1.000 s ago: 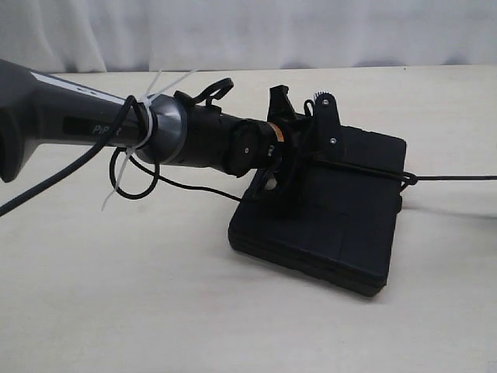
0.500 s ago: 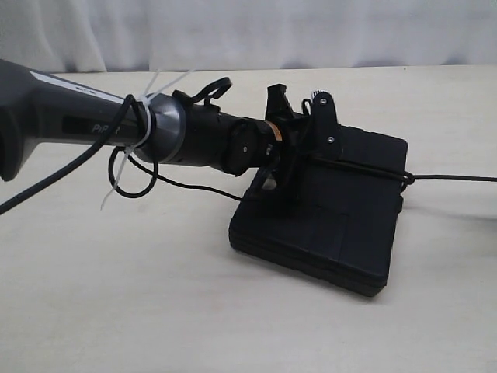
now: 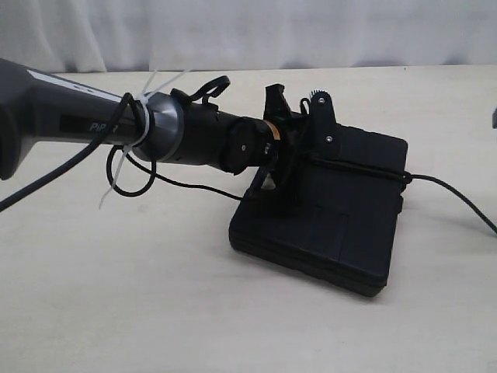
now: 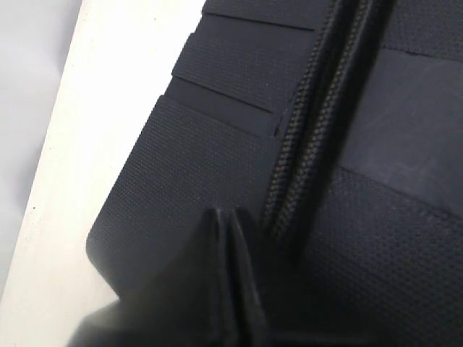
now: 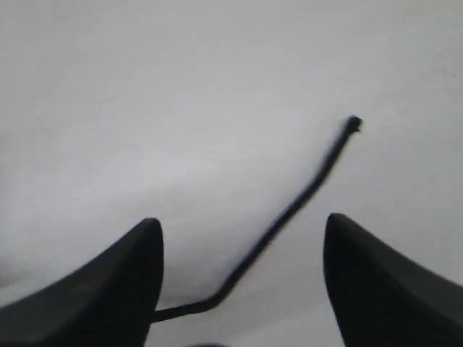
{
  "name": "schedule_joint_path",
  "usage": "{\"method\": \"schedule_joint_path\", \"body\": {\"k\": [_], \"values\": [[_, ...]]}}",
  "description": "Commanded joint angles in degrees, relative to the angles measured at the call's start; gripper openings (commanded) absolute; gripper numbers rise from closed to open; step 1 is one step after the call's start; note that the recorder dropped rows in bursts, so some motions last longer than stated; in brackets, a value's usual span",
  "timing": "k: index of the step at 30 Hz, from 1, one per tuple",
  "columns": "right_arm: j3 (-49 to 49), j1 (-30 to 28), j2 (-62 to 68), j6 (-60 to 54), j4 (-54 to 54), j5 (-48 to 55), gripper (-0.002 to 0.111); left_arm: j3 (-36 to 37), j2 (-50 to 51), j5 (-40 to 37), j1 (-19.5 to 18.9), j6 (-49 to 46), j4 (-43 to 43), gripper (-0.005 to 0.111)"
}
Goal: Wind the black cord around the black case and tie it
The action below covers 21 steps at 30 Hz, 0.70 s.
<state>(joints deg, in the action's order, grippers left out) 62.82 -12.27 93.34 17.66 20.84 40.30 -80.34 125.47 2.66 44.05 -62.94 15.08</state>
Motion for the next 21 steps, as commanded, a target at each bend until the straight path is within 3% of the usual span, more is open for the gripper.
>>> {"method": "schedule_joint_path", "body": {"k": [1,5,8,14,21], "values": [[0.4,5.0,-1.4,-11.4,-11.0,-1.1,0.044,0.2,-2.5,-1.9,-0.3,1.8,0.7,0.0],[0.4,8.5,-0.1,-16.1,-14.4,0.0,0.016,0.2,-5.3,-5.5,-0.3,2.0,0.7,0.0],[0.5,10.1,0.8,-19.3,-15.5,-2.0,0.004,0.2,-7.9,-8.7,-0.3,3.4,0.7,0.0],[6.2,10.3,7.7,-18.5,-15.7,3.7,0.004,0.2,-12.0,-15.2,-1.1,6.5,0.7,0.0],[13.4,10.4,18.7,-19.1,-17.4,9.6,0.004,0.2,-12.2,-20.9,-6.2,8.8,0.7,0.0]]}}
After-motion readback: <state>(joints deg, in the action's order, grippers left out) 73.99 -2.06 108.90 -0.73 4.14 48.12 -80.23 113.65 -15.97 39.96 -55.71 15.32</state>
